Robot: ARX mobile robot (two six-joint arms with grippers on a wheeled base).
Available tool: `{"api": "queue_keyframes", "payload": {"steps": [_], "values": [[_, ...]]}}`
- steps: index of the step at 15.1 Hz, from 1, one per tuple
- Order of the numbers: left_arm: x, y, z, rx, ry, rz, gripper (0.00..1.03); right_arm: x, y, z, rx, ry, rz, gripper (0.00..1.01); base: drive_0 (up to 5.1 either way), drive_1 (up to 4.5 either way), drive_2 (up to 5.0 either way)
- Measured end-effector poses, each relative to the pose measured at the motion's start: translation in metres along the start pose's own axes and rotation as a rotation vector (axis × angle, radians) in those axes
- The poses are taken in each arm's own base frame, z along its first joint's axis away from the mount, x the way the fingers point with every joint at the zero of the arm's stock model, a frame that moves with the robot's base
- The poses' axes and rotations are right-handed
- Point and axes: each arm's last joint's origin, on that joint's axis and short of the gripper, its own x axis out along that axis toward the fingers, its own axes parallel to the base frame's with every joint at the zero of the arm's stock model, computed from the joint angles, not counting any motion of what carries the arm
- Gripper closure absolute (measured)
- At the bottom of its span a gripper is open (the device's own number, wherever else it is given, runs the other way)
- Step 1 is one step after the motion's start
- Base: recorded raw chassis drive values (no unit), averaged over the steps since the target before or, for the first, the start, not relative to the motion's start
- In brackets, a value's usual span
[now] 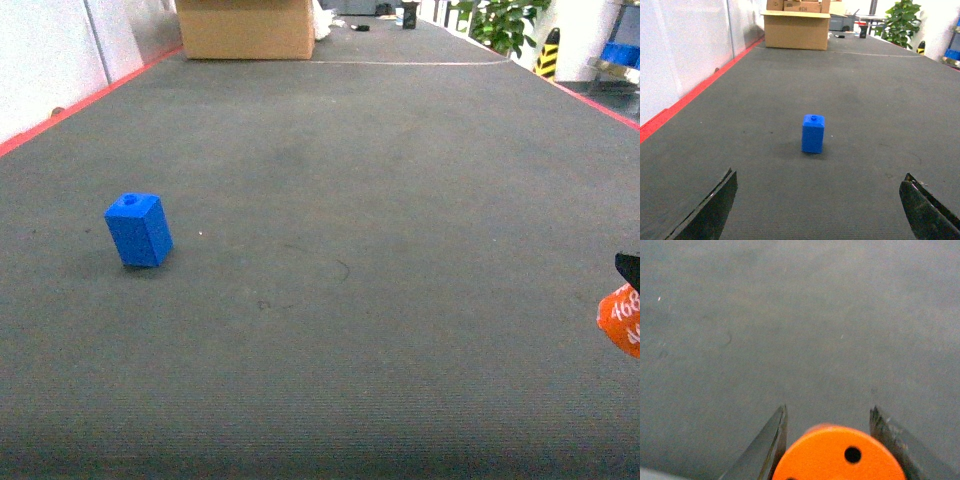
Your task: Sort blue parts and orange caps into right shelf containers
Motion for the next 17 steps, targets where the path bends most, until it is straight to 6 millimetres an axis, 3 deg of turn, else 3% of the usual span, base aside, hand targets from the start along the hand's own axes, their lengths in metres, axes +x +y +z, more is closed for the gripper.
{"api": "queue_keyframes", "payload": {"steps": [2,5,6,8,10,13,15,17], "values": [[0.008,-0.001,0.009,-0.051,0.151,0.179,0.05,0.001,-0.001,0.002,-0.031,-0.007,-0.018,0.58,0.0,0.00,0.0],[0.054,-0.006,0.069,-0.095,0.096,0.104,0.05,0.001,-0.001,0.002,-0.042,-0.008,-0.016,0.58,0.0,0.00,0.0],[0.081,-0.009,0.076,-0.085,0.114,0.062,0.05,0.001,-0.001,0.002,-0.043,-0.007,-0.016,0.58,0.0,0.00,0.0],[0.199,-0.026,0.062,-0.059,0.343,-0.020,0.05,0.001,-0.001,0.002,-0.043,-0.008,-0.016,0.58,0.0,0.00,0.0],[0.199,-0.026,0.044,-0.045,0.417,-0.019,0.05,0.001,-0.001,0.002,-0.043,-0.007,-0.020,0.58,0.0,0.00,0.0],[0.199,-0.026,0.048,-0.046,0.394,-0.020,0.05,0.001,-0.001,0.002,-0.043,-0.008,-0.017,0.58,0.0,0.00,0.0],[0.192,-0.026,0.042,0.018,0.499,0.124,0.05,0.001,-0.001,0.002,-0.043,-0.008,-0.018,0.58,0.0,0.00,0.0],[0.212,-0.020,0.026,0.051,0.515,0.211,0.05,0.001,-0.001,0.002,-0.043,-0.008,-0.018,0.58,0.0,0.00,0.0]]}}
